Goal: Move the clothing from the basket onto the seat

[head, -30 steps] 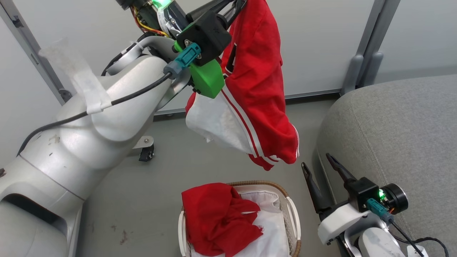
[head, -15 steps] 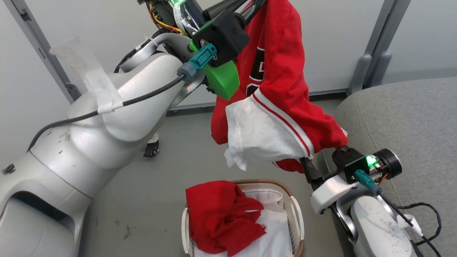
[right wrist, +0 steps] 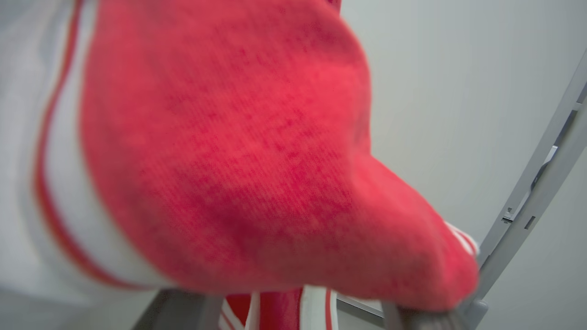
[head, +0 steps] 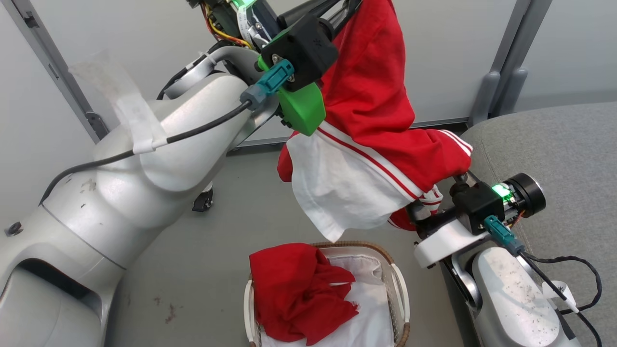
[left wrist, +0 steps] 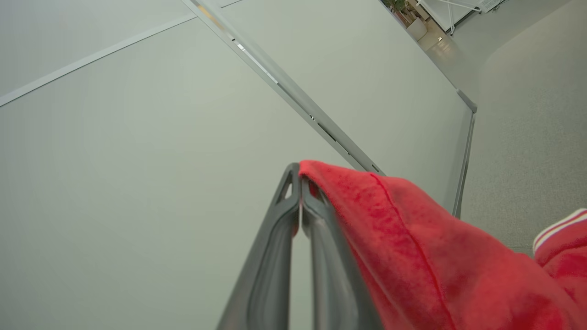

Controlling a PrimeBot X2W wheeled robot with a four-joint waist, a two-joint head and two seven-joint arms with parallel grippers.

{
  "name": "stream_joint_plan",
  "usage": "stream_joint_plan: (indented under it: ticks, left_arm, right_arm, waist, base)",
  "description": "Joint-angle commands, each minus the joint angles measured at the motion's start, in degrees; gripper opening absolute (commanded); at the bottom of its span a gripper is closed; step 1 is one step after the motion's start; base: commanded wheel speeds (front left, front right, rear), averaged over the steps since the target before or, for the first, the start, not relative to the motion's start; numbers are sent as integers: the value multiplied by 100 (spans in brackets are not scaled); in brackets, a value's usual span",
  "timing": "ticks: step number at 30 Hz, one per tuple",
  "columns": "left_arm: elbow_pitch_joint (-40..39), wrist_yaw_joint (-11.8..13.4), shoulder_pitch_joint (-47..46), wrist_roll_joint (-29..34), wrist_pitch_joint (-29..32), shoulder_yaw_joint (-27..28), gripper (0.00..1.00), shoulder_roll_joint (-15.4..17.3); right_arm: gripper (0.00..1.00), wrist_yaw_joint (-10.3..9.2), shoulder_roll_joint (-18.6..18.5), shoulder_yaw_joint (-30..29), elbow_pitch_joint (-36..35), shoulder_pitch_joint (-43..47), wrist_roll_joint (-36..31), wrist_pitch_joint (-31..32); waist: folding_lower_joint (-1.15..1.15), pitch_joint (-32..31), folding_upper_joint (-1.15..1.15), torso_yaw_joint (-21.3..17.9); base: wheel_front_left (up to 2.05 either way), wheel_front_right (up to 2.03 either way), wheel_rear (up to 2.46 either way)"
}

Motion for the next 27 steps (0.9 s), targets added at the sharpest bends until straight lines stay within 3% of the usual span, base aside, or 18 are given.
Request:
stream_joint_plan:
  ticks: [1,5,7,8,9,10,27]
  left_arm:
    - [44,13,85,-23,3,-16,0,43]
    - [118,13,119,-60,3,-35,0,47]
    - [156,13,139,-92,3,-49,0,40]
    - [172,13,155,-104,3,-57,0,34]
    - [186,13,175,-112,3,-67,0,30]
    - [196,13,189,-124,3,-77,0,30]
    - [420,12,463,-351,3,-75,0,162]
  right_arm:
    - [100,-6,-21,34,-82,15,33,-30]
    - [100,-6,-23,154,-219,34,73,-29]
    - [47,-6,-22,189,-254,-9,124,-29]
    - [32,-6,-21,202,-265,-42,145,-29]
    - [4,-6,-21,223,-271,-76,178,-29]
    - [0,-6,-21,241,-285,-106,195,-29]
    - [0,-6,-21,260,-333,-176,291,-29]
  waist:
    - [0,4,0,-4]
    - [0,26,0,-16]
    - [0,39,0,-19]
    - [0,48,0,-18]
    - [0,55,0,-16]
    - [0,60,0,-15]
    - [0,146,0,1]
  base:
    - [0,0,0]
    - [0,0,0]
    - [0,0,0]
    - [0,0,0]
    - [0,0,0]
    - [0,0,0]
    - [0,0,0]
